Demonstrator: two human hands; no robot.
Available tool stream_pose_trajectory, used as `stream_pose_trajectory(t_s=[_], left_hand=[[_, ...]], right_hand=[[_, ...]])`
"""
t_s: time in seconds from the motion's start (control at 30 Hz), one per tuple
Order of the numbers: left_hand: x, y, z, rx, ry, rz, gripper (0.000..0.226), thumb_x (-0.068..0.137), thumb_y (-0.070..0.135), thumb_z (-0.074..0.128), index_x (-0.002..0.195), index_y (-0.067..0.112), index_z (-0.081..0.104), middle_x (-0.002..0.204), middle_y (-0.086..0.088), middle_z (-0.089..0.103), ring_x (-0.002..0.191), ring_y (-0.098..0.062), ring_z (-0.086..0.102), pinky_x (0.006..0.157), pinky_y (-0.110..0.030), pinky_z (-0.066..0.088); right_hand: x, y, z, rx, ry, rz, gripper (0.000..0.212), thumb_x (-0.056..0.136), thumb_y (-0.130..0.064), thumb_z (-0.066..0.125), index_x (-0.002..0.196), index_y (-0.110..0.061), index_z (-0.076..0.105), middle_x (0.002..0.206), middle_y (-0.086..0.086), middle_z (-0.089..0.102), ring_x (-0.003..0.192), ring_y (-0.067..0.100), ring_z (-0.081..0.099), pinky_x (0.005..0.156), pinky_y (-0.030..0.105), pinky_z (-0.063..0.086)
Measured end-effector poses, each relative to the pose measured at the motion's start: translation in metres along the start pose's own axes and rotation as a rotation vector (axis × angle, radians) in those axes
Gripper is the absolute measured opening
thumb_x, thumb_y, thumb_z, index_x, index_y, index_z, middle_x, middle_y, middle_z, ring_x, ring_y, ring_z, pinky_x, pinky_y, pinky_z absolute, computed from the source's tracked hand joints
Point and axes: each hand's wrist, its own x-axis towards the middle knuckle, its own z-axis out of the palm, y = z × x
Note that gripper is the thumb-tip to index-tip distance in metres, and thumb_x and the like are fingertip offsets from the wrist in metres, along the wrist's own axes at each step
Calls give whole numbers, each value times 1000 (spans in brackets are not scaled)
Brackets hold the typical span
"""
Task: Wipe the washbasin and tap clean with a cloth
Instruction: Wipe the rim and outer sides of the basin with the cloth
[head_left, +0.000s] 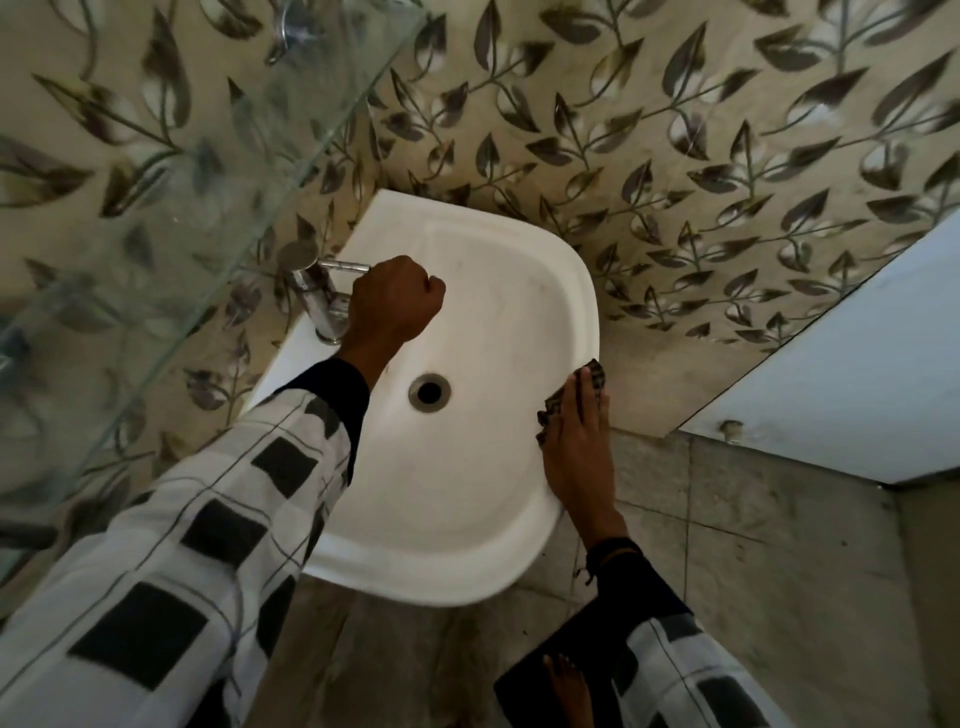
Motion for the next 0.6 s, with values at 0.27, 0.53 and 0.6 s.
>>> stream_pose_trajectory(t_s=[0.27, 0.53, 0.6], left_hand=[[0, 4, -3, 39, -29, 17, 35, 91, 34, 50, 64, 12, 52, 73, -9, 57, 78, -38, 61, 64, -33, 36], [3, 5, -1, 72, -46, 33, 36, 91, 33, 51, 68, 7, 58, 76, -10, 63, 78, -38, 63, 66, -34, 40], [1, 5, -3, 68, -22, 26, 34, 93, 34, 50, 73, 7, 58, 84, -12, 66, 82, -38, 63, 69, -36, 44]], right_hand=[[7, -11, -22, 181, 94, 80, 70, 96, -5, 55, 154, 7, 18, 164, 26, 9, 149, 46, 17, 122, 50, 21], [5, -13, -23, 208, 145, 74, 66, 95, 0, 56, 152, 10, 24, 162, 28, 16, 147, 46, 22, 117, 56, 32], [6, -15, -25, 236, 141, 80, 66, 95, -1, 55, 153, 9, 23, 163, 26, 15, 148, 45, 21, 118, 55, 31]])
